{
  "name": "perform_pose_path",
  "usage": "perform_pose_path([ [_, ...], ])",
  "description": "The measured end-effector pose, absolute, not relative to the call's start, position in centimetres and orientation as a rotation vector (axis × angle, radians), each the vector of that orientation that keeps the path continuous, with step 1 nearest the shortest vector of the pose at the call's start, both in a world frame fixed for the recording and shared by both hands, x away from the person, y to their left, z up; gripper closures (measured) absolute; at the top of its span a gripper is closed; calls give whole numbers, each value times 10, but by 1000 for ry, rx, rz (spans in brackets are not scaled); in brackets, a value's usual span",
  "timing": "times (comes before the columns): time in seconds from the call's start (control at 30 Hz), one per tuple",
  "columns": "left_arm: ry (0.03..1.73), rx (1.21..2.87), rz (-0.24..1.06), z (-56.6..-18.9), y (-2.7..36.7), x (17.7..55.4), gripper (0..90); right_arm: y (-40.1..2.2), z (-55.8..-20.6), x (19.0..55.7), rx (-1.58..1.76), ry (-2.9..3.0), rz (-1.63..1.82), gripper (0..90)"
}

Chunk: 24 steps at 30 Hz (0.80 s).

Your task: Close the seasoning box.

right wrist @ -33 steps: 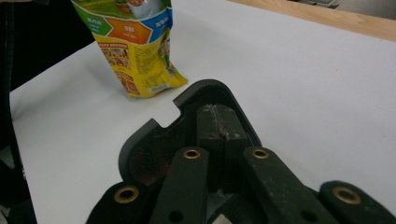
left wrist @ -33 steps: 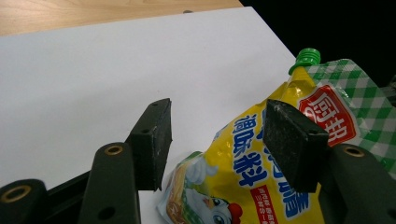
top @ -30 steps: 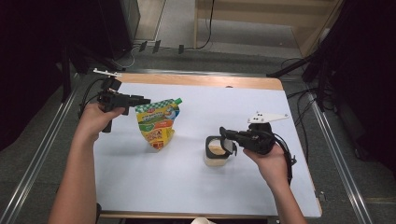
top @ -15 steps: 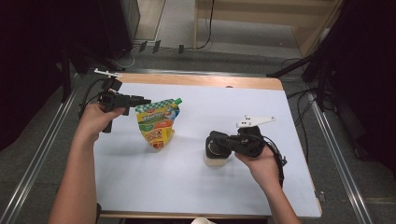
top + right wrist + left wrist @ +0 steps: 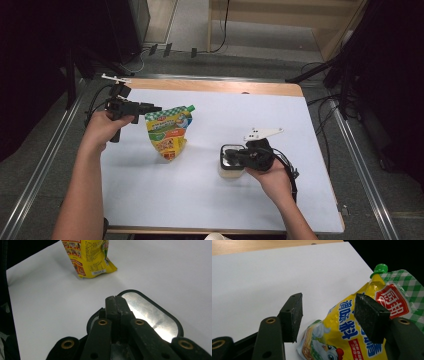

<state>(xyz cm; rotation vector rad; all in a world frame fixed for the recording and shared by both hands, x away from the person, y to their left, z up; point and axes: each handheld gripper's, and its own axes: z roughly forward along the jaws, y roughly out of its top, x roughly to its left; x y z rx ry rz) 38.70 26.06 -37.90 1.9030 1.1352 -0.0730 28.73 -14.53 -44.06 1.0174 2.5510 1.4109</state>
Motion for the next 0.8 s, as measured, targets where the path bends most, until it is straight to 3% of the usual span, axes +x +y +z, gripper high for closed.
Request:
perform_pose_path([
  [0.2, 1137, 1901, -69, -379, 261, 387, 409, -146, -441, 287, 1007, 2547, 1414, 893],
  [0.43, 1140, 1892, -66, -379, 263, 387, 408, -152, -437, 288, 1012, 2512, 1436, 743],
  [0.8, 1146, 1893, -66, -380, 262, 388, 400, -168, -433, 292, 1042, 2446, 1454, 597],
])
